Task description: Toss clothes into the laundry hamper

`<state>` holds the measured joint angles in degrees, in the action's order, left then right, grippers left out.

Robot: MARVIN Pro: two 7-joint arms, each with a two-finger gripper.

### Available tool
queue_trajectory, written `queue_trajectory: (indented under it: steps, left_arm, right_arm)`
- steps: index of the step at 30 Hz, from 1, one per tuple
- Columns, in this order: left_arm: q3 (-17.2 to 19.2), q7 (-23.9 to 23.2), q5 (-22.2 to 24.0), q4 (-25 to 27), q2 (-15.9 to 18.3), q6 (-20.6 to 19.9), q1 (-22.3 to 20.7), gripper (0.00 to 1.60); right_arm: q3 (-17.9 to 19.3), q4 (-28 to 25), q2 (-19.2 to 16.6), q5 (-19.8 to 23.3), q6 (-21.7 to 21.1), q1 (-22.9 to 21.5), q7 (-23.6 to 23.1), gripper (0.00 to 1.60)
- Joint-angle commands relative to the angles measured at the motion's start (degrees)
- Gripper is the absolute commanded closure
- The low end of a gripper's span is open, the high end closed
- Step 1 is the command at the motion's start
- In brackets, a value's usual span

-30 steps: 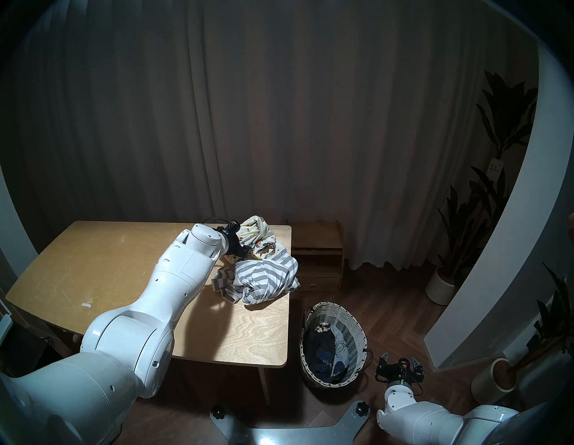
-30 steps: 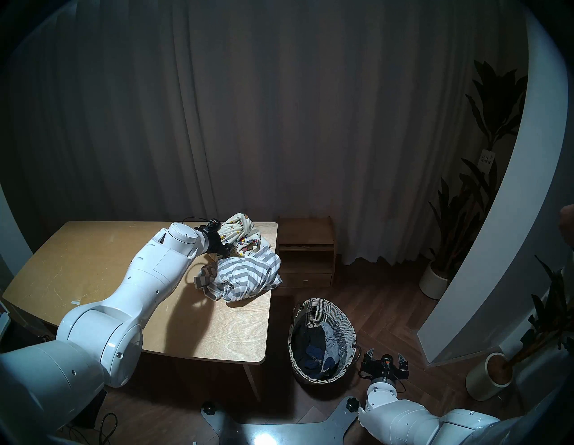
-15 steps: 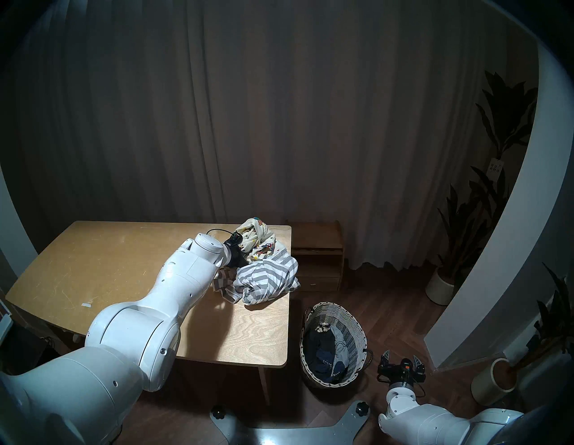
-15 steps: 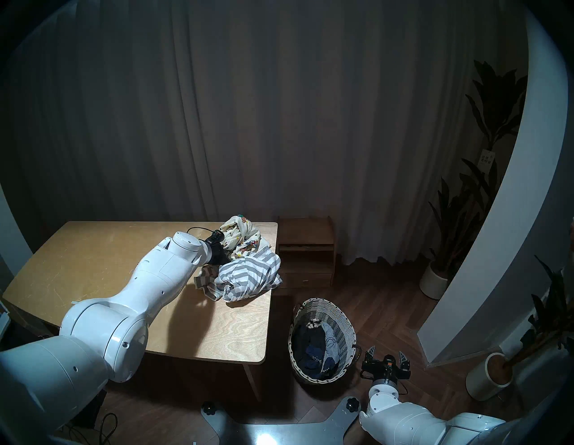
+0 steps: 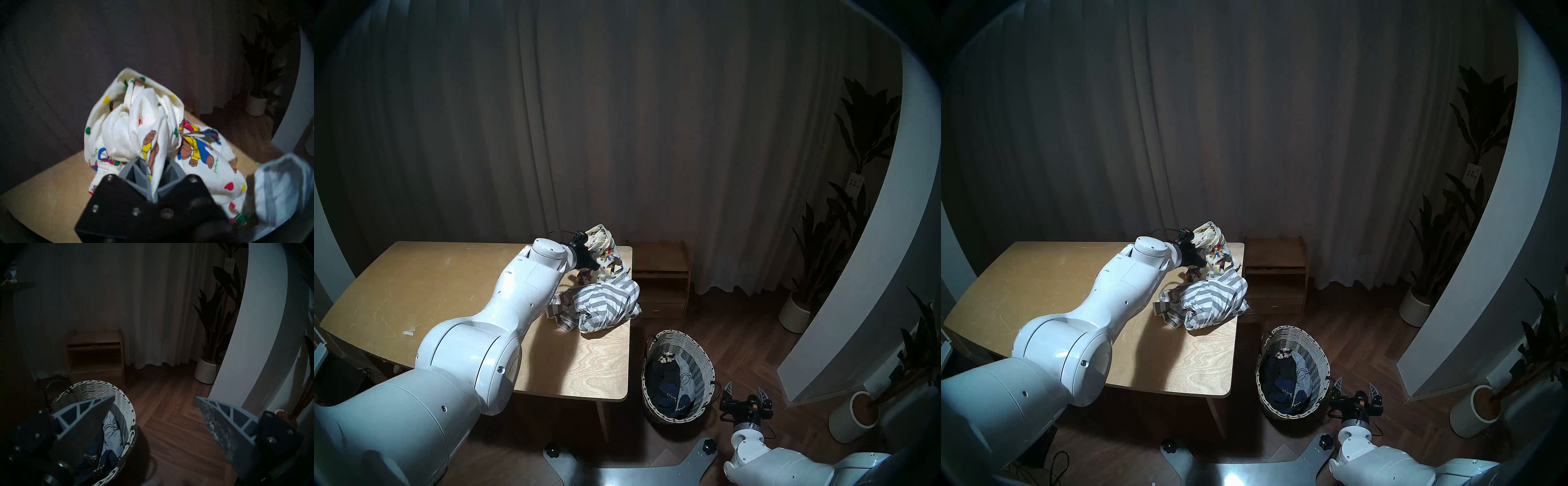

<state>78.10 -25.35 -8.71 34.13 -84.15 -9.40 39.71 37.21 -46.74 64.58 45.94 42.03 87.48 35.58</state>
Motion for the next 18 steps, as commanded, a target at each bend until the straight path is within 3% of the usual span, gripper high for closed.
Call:
queue_trajectory:
  steps: [1, 14, 18]
  left_arm:
    - [2.77, -0.92, 3.53, 6.45, -3.73, 4.19, -6.28, 1.6]
    - [5.93, -6.17, 11.73, 15.93, -11.68, 9.61, -11.33, 1.6]
    - [6.22, -8.11, 13.88, 17.61, -13.43, 9.9, -9.67, 1.6]
  right_arm:
    - [-0.52, -3.4, -0.79, -0.95, 1.32, 1.13, 0.0, 0.0]
    - [-2.19, -7.64, -2.73, -2.33, 2.03, 2.67, 0.95, 0.0]
    - [-2.4, -9.21, -3.73, -2.71, 2.25, 3.19, 1.37, 0.0]
